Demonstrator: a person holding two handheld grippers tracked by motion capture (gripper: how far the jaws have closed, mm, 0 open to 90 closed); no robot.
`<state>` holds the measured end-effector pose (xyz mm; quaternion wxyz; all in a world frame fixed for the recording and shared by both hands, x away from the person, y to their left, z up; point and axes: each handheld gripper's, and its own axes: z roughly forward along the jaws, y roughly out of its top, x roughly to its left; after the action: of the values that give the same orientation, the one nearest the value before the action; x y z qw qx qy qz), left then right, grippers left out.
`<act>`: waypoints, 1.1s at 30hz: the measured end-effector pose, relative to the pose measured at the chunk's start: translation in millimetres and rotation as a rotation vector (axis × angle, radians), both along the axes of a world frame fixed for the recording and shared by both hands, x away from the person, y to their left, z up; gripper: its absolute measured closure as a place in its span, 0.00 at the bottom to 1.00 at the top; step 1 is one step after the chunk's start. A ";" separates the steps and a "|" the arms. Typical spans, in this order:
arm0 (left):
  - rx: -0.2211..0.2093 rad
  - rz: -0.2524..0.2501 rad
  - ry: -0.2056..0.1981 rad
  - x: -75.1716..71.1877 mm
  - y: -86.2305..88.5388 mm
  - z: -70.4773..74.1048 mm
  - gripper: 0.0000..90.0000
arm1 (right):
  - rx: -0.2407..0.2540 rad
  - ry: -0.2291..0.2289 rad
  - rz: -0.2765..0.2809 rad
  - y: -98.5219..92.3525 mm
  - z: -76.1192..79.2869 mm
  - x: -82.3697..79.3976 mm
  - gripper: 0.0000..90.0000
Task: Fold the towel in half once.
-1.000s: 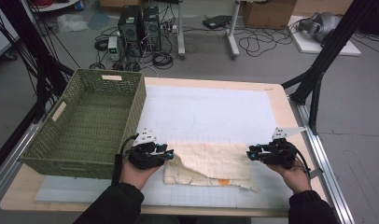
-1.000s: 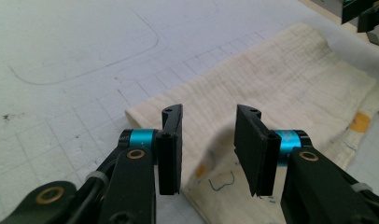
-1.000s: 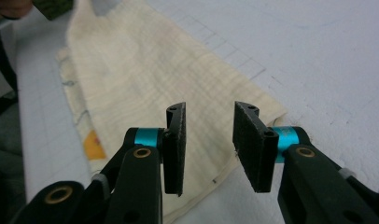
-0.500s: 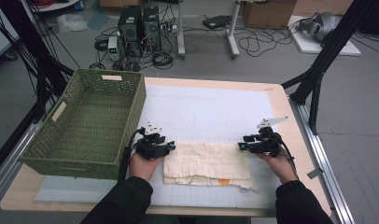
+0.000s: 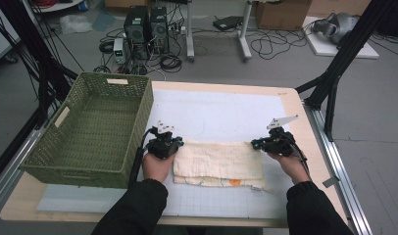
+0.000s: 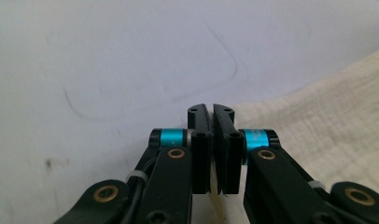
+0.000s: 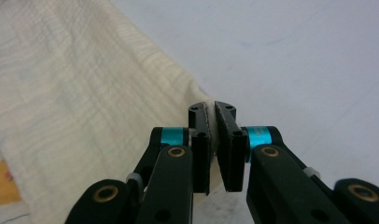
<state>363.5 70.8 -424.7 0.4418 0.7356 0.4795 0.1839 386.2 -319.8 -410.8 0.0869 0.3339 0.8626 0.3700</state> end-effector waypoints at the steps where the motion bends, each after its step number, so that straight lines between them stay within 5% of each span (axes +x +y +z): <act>1: -0.006 0.007 -0.011 5.1 -0.4 3.0 0.95 | 0.000 -0.011 -0.011 -0.5 2.8 2.9 0.95; 5: -0.026 0.023 -0.009 21.3 -1.6 3.8 0.89 | 0.010 -0.037 -0.072 -1.8 2.2 13.7 0.88; 7: -0.016 0.029 0.009 22.4 0.8 1.6 0.77 | 0.025 0.005 -0.070 -4.3 -5.0 18.3 0.78; 10: -0.003 0.016 0.003 17.5 4.7 2.4 0.73 | 0.033 0.020 -0.086 -10.4 -7.1 16.0 0.72; 17: 0.007 -0.061 -0.007 -5.1 6.9 3.0 0.73 | 0.047 -0.008 -0.064 -17.4 4.2 -4.9 0.70; 25: 0.027 -0.129 -0.008 -29.6 7.1 -0.8 0.74 | 0.056 -0.010 -0.007 -14.3 -4.3 -38.6 0.71; 33: 0.097 -0.186 0.069 -35.3 10.4 -13.1 0.75 | 0.010 0.023 0.016 -10.0 -21.7 -49.7 0.76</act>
<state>328.2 81.1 -437.7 0.4040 0.8033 0.4147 0.1396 336.5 -329.8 -432.5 0.0723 0.3315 0.8644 0.3710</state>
